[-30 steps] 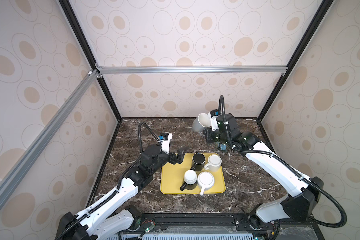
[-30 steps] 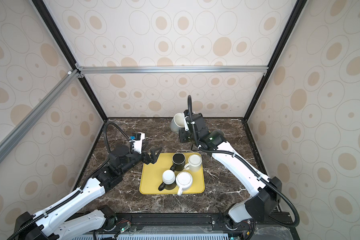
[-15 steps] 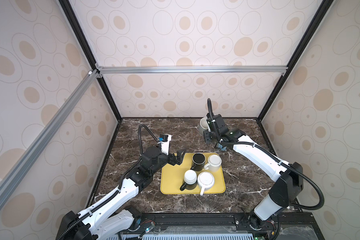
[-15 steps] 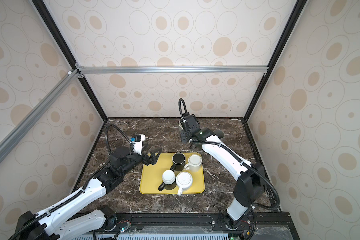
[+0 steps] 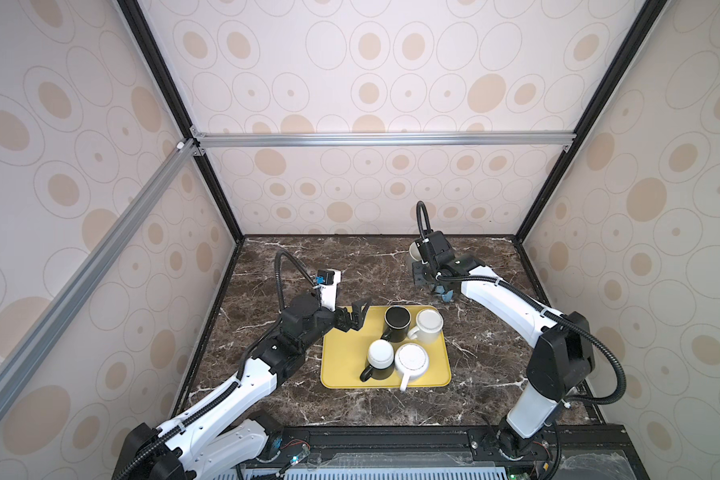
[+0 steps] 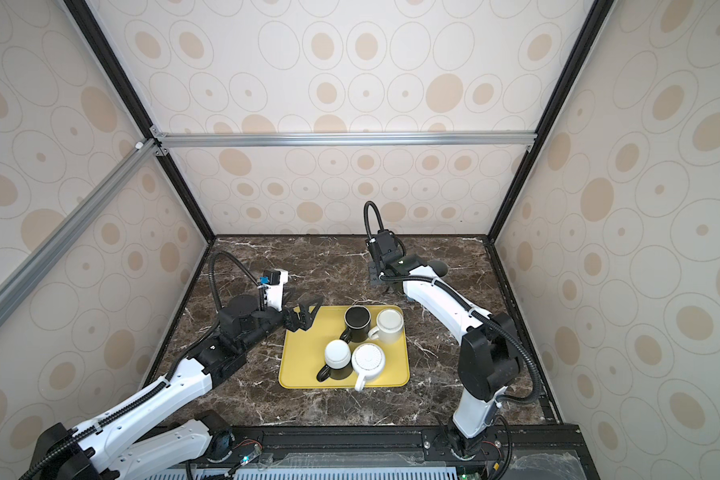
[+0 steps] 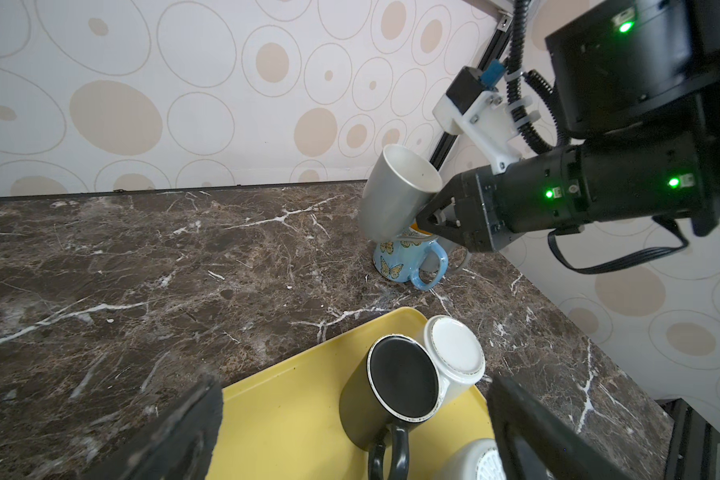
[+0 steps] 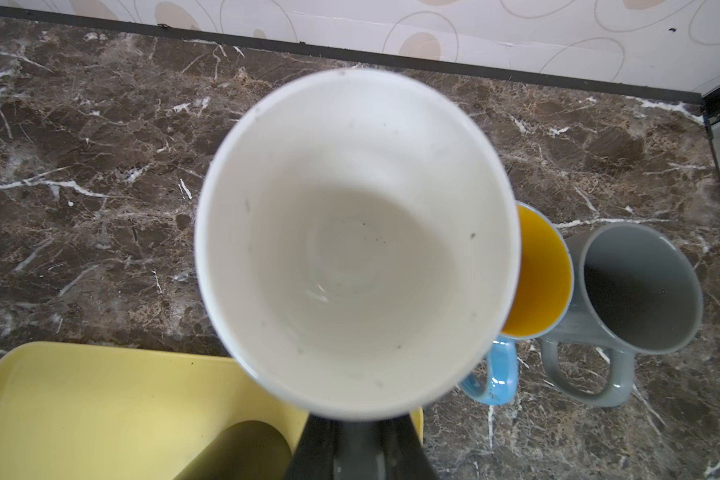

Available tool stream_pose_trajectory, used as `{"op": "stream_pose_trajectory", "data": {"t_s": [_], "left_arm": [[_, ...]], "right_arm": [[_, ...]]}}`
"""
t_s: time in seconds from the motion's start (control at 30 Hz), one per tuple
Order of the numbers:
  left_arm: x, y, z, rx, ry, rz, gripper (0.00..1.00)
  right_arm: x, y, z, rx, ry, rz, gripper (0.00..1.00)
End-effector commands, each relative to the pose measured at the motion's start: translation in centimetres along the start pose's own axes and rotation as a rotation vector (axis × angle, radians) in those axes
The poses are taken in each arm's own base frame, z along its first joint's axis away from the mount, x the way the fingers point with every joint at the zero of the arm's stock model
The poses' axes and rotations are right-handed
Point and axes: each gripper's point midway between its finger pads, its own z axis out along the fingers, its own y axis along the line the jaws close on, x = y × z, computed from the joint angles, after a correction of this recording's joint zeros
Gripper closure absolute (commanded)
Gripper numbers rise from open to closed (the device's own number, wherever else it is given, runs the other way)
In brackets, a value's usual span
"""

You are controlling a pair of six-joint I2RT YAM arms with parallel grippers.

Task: Turn the mug right side up
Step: 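Rotate the grey mug upright with the right gripper beside the blue mug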

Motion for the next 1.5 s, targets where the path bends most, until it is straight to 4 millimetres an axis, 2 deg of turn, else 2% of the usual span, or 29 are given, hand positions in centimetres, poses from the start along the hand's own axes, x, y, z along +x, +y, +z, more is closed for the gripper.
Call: {"op": "stream_pose_trajectory", "data": {"t_s": [0.0, 0.73, 1.47], "left_arm": [[-1.3, -0.3, -0.5, 0.017, -0.049, -0.006, 0.0], [-0.6, 0.4, -0.7, 0.002, -0.041, -0.017, 0.0], [-0.3, 0.8, -0.8, -0.008, -0.042, -0.021, 0.0]], "right_arm": [[-0.6, 0.1, 0.7, -0.001, -0.031, 0.04, 1.0], [3.3, -0.1, 5.6, 0.018, 0.081, 0.055, 1.0], [4.4, -1.1, 7.3, 0.06, 0.104, 0.051, 1.0]]}}
